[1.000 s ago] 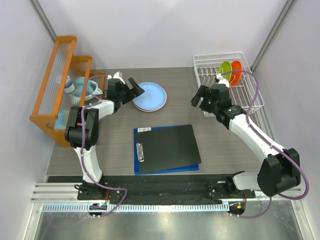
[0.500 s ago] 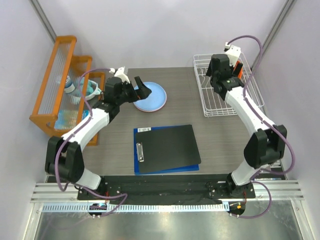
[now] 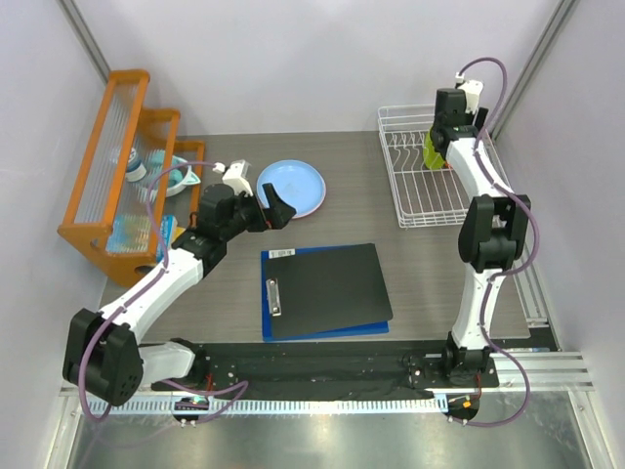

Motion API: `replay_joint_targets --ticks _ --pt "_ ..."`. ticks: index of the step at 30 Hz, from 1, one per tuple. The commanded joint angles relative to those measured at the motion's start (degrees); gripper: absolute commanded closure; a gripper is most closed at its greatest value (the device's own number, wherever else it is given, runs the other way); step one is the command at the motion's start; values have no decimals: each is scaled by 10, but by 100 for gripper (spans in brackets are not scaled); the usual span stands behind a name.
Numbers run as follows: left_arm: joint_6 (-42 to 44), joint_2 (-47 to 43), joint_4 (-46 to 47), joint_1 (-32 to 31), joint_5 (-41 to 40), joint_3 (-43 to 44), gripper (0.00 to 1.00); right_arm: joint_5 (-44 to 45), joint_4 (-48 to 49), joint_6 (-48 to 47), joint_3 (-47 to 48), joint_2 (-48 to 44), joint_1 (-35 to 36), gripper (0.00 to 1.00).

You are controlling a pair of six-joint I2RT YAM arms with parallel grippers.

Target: Unload the plates from the dish rack

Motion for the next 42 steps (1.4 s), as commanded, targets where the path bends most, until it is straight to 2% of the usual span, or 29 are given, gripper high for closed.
replay_joint_targets --ticks 1,8,11,16,21,24,28,31,42 --pt "21 -12 20 -1 -11 0 1 -40 7 -38 55 32 -7 25" --pt "28 0 22 -1 -8 -1 0 -58 2 -25 86 87 -18 31" --pt "34 2 23 -1 -12 -2 1 -58 4 -34 93 105 -19 44" --pt "36 10 28 -1 -18 -2 1 -63 4 -41 97 116 -18 46" --pt "39 14 28 -1 -22 -5 1 -84 3 -44 100 114 -19 81" --pt "39 15 27 -1 -24 -5 1 -91 1 -45 97 109 -19 93" --pt "39 17 28 -1 -24 -3 1 -79 2 -50 91 91 -19 99" --pt "41 17 22 -1 -34 -2 1 -56 7 -61 83 69 -18 99" --pt "42 3 -3 -1 -49 0 0 145 97 -167 4 -40 39 99"
